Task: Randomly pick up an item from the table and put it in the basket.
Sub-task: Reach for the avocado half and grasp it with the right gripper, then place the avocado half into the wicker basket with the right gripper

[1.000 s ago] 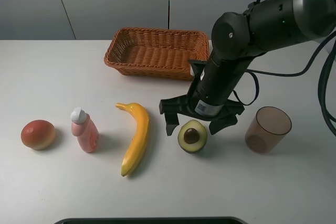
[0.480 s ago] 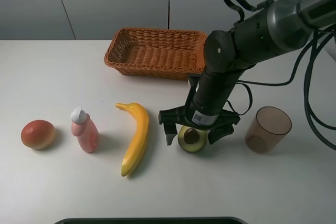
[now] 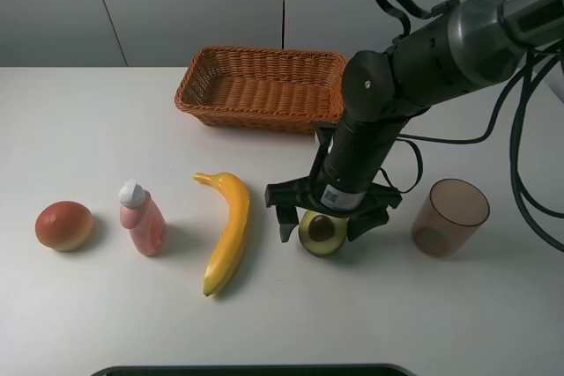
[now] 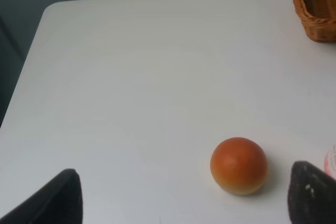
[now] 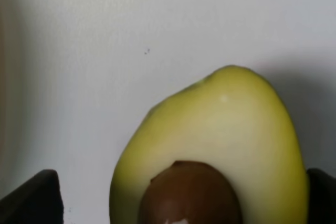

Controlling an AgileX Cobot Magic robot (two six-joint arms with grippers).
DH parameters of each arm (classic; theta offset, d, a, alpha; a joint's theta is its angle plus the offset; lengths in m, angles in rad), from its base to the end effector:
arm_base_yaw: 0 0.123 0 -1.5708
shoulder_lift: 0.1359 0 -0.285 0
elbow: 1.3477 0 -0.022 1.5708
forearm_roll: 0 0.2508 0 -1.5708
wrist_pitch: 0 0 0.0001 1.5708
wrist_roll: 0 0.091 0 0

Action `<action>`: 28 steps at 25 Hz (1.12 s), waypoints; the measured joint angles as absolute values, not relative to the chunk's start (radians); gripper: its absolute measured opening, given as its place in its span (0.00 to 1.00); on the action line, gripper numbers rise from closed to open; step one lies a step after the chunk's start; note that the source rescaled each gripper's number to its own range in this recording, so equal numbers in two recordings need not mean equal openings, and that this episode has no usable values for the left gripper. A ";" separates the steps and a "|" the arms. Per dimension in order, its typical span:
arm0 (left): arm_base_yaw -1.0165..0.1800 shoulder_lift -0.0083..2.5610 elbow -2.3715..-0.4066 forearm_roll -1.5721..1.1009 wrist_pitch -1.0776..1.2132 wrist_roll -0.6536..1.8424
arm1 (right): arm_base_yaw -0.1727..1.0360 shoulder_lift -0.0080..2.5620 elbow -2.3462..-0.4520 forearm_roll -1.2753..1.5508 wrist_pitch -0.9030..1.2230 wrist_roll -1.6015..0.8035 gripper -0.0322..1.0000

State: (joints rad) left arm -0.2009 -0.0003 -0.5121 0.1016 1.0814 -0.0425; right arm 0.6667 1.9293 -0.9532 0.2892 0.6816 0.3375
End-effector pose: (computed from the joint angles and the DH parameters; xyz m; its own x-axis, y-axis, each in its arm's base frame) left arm -0.0056 0.0095 0.2793 -0.4515 0.0974 -0.8869 0.1234 0.9913 0.0461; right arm 0.2352 0.2059 0.1035 -0.9908 -0.1099 0.0784 -0.0960 0.9819 0.1630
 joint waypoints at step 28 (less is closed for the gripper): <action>-0.201 0.000 -0.512 0.102 1.081 -0.046 | 0.662 1.771 -1.373 -0.091 0.955 0.411 0.03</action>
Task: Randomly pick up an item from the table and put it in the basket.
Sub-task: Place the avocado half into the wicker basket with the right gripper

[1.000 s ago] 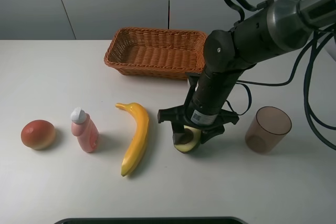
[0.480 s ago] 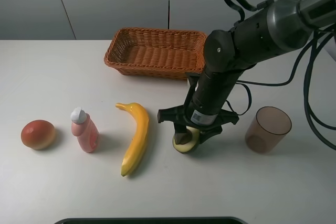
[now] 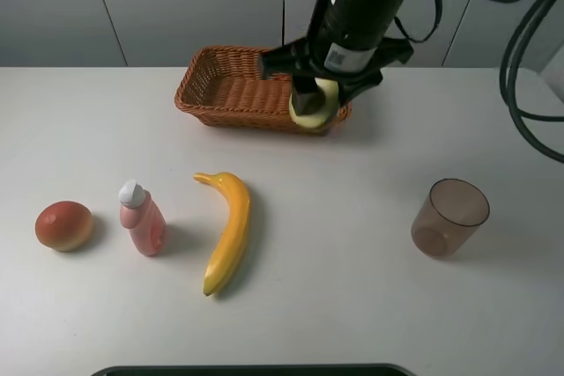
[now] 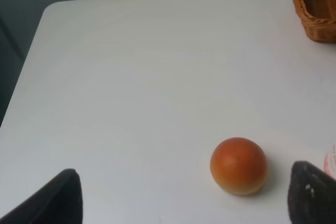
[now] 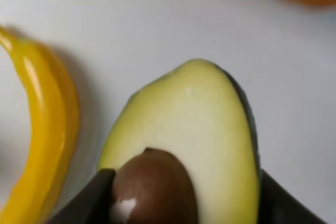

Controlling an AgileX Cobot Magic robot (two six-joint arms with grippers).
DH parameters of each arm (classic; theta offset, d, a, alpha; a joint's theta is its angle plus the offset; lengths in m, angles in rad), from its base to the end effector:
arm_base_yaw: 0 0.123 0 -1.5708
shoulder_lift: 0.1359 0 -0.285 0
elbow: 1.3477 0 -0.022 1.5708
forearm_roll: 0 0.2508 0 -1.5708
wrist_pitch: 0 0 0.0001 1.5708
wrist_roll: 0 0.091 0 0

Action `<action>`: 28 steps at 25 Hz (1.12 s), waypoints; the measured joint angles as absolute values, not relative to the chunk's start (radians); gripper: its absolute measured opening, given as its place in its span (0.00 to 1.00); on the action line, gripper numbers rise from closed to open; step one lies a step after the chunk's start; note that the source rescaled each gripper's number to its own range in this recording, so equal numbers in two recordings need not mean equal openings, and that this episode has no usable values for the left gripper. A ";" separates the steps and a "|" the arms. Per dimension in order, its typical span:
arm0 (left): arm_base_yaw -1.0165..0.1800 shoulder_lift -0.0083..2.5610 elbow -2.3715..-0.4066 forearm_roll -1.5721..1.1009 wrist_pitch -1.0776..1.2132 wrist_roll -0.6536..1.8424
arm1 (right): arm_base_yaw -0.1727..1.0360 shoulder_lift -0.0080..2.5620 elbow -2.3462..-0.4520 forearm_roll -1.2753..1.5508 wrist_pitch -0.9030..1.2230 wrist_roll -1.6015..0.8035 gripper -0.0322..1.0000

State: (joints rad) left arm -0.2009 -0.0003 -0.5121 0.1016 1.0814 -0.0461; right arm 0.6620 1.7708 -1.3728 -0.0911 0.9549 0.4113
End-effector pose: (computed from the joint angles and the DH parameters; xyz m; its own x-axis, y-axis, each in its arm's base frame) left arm -0.0056 0.0095 0.2793 -0.4520 0.0939 -0.8871 0.1217 0.9916 0.0429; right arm 0.2935 0.2201 0.2498 -0.9130 -0.2678 -0.3079 -0.2936 0.9551 0.0398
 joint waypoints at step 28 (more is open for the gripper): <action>-0.201 0.000 -0.512 0.102 1.081 -0.046 | 0.556 2.241 -1.707 -0.148 0.597 0.452 0.19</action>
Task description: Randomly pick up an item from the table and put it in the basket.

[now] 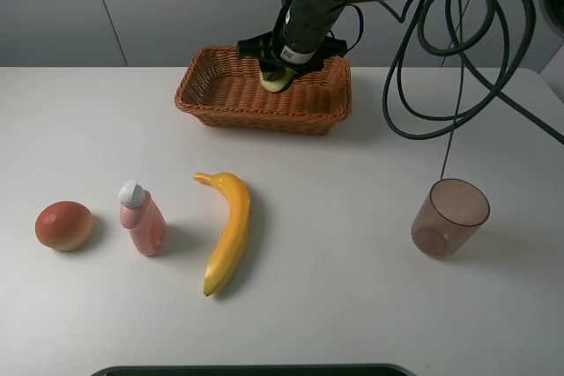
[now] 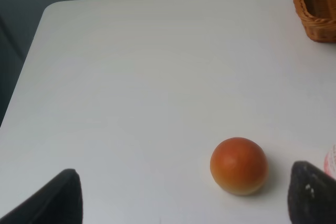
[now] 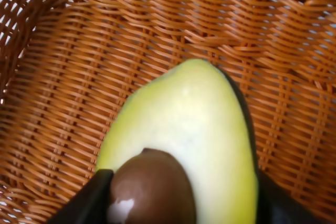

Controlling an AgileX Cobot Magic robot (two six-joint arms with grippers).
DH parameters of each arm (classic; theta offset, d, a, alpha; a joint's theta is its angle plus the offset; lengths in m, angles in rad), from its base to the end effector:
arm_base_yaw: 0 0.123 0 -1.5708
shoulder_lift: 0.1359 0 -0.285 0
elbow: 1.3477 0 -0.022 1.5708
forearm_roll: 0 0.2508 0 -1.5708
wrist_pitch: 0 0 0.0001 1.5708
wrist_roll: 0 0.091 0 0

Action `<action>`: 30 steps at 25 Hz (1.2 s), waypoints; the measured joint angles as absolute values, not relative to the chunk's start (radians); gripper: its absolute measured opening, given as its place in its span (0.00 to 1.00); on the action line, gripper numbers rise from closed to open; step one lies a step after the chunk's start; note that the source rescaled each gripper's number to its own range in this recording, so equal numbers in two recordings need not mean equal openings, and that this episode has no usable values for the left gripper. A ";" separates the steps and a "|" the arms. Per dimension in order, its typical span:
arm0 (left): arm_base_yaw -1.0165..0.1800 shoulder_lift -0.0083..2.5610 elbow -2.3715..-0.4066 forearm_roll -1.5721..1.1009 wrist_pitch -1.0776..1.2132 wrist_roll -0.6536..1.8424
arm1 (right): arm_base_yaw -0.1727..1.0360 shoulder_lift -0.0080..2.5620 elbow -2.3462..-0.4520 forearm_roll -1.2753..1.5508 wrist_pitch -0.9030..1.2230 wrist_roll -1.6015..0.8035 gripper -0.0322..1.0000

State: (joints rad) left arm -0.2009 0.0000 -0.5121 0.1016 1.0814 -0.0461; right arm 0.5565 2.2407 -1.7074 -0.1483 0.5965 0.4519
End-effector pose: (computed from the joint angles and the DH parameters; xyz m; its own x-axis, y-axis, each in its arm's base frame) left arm -0.0056 0.0095 0.2793 -0.4522 0.0939 -0.8869 0.1218 0.9916 0.0429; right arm 0.4178 0.2510 0.1539 -0.8505 -0.1499 -0.5042 -0.2281 0.9688 0.0966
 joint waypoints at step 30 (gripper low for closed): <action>-0.201 0.000 -0.512 0.102 1.081 -0.046 | 0.297 1.183 -1.528 -0.200 1.212 -0.112 0.99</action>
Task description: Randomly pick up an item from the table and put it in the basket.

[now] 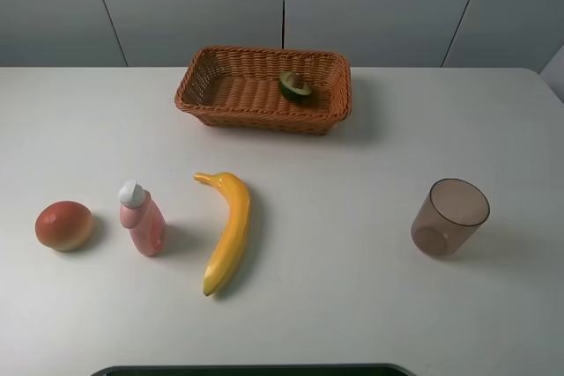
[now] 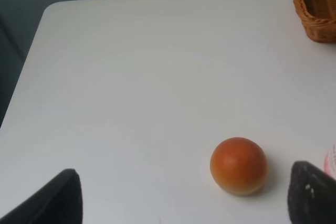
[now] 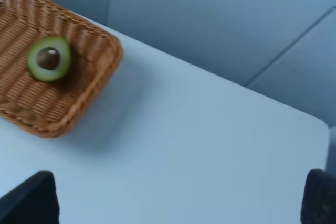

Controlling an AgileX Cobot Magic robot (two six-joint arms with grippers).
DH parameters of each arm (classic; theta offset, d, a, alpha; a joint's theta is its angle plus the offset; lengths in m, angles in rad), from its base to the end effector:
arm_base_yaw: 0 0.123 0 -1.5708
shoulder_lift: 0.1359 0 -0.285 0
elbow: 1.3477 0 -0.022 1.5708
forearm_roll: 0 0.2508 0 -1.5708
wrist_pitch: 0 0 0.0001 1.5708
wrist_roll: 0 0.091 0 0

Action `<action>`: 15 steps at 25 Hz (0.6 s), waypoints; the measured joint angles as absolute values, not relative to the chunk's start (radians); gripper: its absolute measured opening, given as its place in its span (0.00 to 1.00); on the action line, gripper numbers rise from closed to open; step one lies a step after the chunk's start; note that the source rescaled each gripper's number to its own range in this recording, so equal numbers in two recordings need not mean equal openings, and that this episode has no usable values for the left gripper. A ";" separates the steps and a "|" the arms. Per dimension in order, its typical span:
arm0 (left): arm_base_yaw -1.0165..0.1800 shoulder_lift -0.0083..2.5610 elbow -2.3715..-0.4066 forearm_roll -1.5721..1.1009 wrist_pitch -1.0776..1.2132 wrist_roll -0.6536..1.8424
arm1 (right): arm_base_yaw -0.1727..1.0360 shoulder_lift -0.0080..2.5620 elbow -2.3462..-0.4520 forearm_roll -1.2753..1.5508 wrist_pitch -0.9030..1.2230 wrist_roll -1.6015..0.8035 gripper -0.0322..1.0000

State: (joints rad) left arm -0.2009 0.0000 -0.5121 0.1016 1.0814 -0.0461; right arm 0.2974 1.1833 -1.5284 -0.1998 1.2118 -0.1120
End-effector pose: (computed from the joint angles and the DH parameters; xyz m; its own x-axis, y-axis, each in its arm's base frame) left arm -0.0056 0.0095 0.2793 -0.4522 0.0939 -0.8869 0.1218 0.9916 0.0429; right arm 0.2072 0.0458 0.4616 -0.6271 -0.3793 -0.6804 -0.2795 0.9249 -0.2579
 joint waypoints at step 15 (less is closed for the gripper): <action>-0.201 0.000 -0.512 0.102 1.081 -0.046 | 0.280 0.385 -0.877 -0.189 1.229 0.015 0.99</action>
State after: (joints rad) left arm -0.2009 0.0000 -0.5121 0.1016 1.0814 -0.0461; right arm 0.2796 0.3852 -0.8767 -0.1892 1.2290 0.0146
